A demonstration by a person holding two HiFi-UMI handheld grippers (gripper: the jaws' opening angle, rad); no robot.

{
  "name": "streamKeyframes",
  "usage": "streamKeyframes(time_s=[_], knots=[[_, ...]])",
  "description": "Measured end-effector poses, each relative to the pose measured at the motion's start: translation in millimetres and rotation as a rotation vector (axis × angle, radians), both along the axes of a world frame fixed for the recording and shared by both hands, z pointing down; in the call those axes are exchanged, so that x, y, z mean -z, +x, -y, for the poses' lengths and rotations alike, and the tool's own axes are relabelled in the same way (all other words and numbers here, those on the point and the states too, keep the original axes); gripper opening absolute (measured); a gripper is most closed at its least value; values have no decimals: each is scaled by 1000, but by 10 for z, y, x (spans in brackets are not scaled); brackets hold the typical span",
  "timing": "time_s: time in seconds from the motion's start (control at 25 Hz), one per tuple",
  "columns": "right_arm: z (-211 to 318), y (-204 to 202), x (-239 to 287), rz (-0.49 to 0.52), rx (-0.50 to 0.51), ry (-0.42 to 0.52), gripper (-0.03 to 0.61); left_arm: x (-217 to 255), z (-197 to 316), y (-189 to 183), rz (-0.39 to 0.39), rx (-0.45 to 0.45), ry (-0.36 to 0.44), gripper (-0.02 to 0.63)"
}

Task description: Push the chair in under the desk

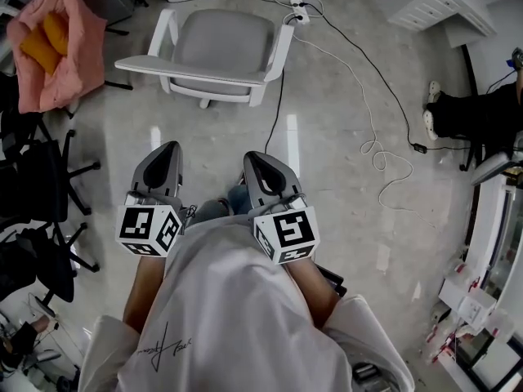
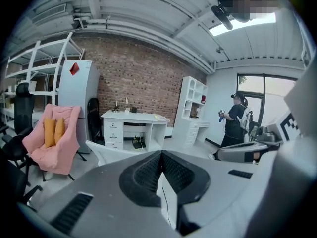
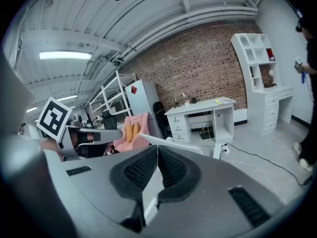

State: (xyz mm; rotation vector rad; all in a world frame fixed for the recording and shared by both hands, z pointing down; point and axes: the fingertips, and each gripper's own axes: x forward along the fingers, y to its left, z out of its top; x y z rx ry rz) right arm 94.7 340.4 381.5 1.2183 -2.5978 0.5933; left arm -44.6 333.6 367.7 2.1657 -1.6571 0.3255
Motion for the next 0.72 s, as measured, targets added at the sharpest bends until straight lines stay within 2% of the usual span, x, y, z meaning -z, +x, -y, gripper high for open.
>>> streamKeyframes(time_s=[0.2, 0.44, 0.72], knots=[[149, 75, -63, 1, 20, -6, 26, -10, 122, -11, 54, 5, 5, 5], [287, 135, -90, 7, 12, -15, 28, -71, 180, -16, 61, 10, -26, 5], [482, 100, -170, -3, -3, -17, 26, -137, 375, -62, 75, -3, -17, 5]])
